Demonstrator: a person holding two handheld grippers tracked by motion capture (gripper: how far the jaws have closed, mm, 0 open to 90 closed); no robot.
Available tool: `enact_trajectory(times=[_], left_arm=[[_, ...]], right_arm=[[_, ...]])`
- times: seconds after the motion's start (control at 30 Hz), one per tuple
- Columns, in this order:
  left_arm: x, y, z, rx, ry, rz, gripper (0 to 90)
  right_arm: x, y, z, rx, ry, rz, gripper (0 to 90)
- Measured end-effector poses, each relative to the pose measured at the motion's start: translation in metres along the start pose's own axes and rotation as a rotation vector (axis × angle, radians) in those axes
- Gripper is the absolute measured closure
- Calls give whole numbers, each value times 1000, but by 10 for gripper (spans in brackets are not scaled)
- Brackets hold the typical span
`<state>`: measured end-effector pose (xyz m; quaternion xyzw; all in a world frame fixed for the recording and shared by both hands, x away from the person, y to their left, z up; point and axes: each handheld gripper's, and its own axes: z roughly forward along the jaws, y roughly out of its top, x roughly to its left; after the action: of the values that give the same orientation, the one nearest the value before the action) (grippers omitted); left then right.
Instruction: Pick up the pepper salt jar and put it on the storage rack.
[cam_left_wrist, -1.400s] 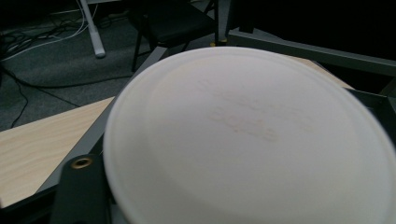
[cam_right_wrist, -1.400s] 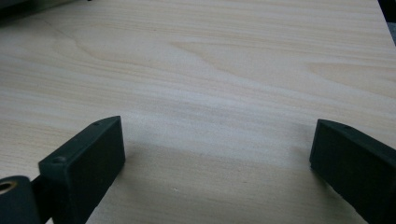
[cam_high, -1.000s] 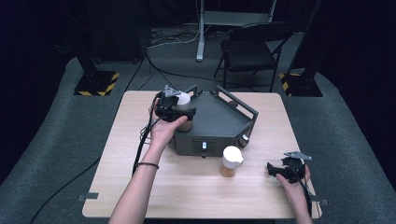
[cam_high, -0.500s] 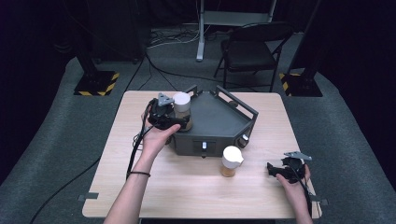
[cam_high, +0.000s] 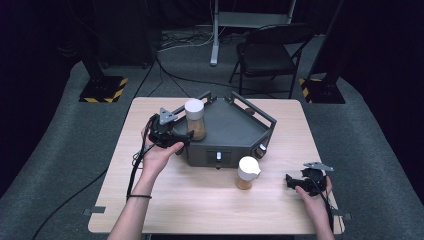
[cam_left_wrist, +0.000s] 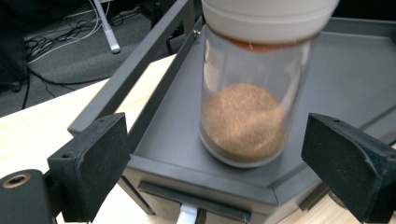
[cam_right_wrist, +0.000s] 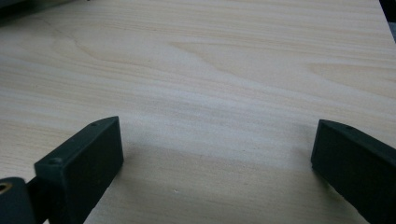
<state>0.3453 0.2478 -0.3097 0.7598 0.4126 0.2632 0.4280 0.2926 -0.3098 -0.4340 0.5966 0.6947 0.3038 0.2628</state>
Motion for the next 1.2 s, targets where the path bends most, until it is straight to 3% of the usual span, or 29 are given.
enact_trajectory(times=[0.17,0.27,0.57,1.2], left_arm=[[-5,-10,-1,16,-4,36,75],[-5,-17,-3,19,-10,37,75],[2,-39,-10,30,-25,7,75],[13,-92,-23,49,-12,-52,76]], right_arm=[[0,0,0,0,0,-1,14],[0,0,0,0,0,0,14],[0,0,0,0,-1,0,14],[0,0,0,0,0,0,14]])
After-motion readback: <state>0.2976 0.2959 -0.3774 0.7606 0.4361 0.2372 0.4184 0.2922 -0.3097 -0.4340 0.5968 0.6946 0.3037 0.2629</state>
